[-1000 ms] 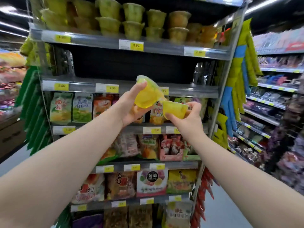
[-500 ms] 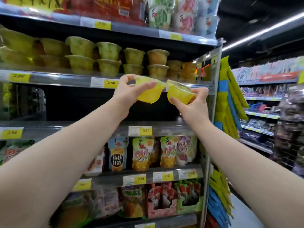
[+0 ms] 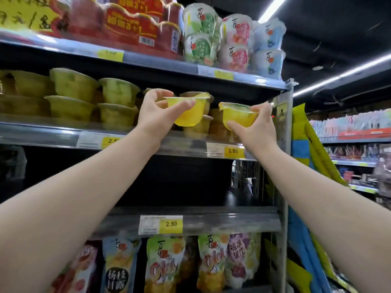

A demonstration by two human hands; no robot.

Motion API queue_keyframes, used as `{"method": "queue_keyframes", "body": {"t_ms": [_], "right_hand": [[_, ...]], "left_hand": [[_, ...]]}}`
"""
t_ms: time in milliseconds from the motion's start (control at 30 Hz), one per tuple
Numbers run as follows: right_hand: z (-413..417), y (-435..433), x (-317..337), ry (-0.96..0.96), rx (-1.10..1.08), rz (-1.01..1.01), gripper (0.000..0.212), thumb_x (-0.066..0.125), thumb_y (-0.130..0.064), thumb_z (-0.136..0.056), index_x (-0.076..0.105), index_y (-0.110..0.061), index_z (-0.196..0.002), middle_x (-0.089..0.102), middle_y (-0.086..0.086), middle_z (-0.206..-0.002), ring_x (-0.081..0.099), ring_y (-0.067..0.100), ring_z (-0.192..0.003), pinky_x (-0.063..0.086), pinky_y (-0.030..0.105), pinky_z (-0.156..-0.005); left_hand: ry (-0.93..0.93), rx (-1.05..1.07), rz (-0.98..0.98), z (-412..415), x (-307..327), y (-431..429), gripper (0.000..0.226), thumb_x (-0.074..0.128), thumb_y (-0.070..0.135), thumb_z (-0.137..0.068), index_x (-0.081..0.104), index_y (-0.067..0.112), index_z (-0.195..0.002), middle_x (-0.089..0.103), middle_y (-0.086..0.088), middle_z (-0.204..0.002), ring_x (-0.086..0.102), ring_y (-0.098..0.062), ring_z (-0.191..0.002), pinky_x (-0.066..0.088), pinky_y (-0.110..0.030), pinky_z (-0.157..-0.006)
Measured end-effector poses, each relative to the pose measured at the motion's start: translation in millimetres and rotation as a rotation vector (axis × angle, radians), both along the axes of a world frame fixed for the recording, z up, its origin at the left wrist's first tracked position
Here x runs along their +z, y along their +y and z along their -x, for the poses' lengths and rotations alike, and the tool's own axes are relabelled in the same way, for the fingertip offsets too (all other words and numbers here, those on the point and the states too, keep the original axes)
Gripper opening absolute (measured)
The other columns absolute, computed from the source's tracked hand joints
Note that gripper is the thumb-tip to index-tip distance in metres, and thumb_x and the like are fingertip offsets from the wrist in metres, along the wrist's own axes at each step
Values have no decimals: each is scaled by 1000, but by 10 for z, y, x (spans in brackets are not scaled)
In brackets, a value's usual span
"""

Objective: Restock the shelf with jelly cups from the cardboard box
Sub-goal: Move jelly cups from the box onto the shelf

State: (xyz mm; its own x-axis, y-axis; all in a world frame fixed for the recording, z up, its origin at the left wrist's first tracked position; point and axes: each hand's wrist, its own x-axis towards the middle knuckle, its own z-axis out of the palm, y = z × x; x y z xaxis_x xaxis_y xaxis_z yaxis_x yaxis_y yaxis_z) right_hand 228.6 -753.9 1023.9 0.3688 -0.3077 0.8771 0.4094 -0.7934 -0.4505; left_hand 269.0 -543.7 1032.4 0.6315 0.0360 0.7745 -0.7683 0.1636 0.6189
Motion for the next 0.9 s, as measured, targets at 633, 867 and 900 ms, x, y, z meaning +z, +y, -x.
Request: {"method": "queue_keyframes", "body": {"t_ms": [633, 867, 900], "right_hand": [[-358, -316, 168, 354, -123, 231, 64, 60, -59, -84, 35, -21, -128, 48, -5, -96, 46, 5, -69, 38, 25, -53], [-273, -354, 177, 289, -189, 256, 66, 50, -66, -84, 37, -25, -135, 55, 0, -121, 55, 22, -105, 46, 43, -91], [-230, -364, 154, 175, -121, 239, 61, 53, -62, -85, 42, -24, -132, 56, -2, -122, 54, 21, -111, 45, 44, -93]], "left_hand": [[-47, 46, 7, -103, 110, -368, 68, 80, 58, -46, 52, 32, -101, 64, -2, -112, 64, -19, -104, 56, -42, -89], [-35, 40, -39, -61, 123, -465, 58, 87, 44, -59, 52, 31, -103, 65, -2, -109, 66, -17, -98, 57, -40, -86], [-41, 35, -44, -45, 128, -486, 60, 88, 44, -58, 52, 29, -104, 66, -2, -108, 67, -17, -97, 58, -39, -84]]}}
